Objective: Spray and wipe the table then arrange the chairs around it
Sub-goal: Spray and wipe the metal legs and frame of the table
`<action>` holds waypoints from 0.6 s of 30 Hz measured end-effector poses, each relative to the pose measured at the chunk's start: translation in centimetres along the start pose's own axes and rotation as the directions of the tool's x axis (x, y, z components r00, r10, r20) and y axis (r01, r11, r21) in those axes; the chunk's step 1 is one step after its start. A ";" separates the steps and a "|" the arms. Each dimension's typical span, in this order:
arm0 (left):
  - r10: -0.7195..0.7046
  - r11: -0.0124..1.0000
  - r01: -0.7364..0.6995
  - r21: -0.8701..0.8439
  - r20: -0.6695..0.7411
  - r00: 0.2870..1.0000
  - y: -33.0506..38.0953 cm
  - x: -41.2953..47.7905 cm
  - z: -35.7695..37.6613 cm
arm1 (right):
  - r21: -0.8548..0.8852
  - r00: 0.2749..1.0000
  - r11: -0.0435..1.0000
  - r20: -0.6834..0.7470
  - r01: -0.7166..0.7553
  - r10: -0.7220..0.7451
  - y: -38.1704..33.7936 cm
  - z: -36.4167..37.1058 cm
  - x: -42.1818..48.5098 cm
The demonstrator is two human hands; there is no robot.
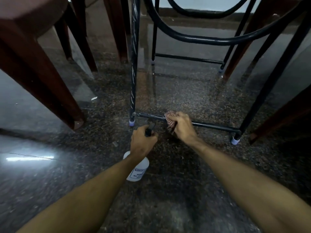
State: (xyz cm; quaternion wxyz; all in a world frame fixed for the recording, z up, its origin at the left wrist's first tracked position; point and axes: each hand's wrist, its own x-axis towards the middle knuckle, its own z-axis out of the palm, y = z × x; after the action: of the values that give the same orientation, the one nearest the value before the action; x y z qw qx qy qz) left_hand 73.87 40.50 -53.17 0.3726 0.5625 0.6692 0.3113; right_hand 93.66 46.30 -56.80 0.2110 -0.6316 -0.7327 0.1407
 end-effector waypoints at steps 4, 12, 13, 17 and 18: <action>-0.042 0.999 0.042 0.018 -0.030 0.999 -0.9 0.7 -1.3 | 0.036 0.998 0.999 -0.056 -0.015 0.017 1.2 -1.0 -1.3; -0.122 0.992 0.124 0.025 -0.065 0.990 -1.3 1.0 -2.1 | 0.040 0.996 0.995 0.013 0.089 -0.089 -3.4 1.9 1.9; -0.142 0.990 0.143 0.018 -0.068 0.988 -1.3 1.1 -2.2 | 0.068 0.995 0.993 0.022 0.099 -0.100 -3.9 1.9 2.2; -0.157 0.987 0.158 0.005 -0.076 0.985 -1.6 1.5 -3.2 | 0.102 0.995 0.993 -0.082 -0.053 0.061 -3.0 0.6 1.9; -0.147 0.989 0.148 0.001 -0.080 0.986 -1.6 1.6 -3.5 | 0.100 0.989 0.990 -0.102 -0.095 0.106 -3.0 0.5 1.9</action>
State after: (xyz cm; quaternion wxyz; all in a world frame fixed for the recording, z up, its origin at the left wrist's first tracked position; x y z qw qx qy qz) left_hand 69.93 41.78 -52.91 0.3655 0.4998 0.7246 0.3027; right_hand 90.61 47.67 -55.53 0.2724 -0.6637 -0.6799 0.1516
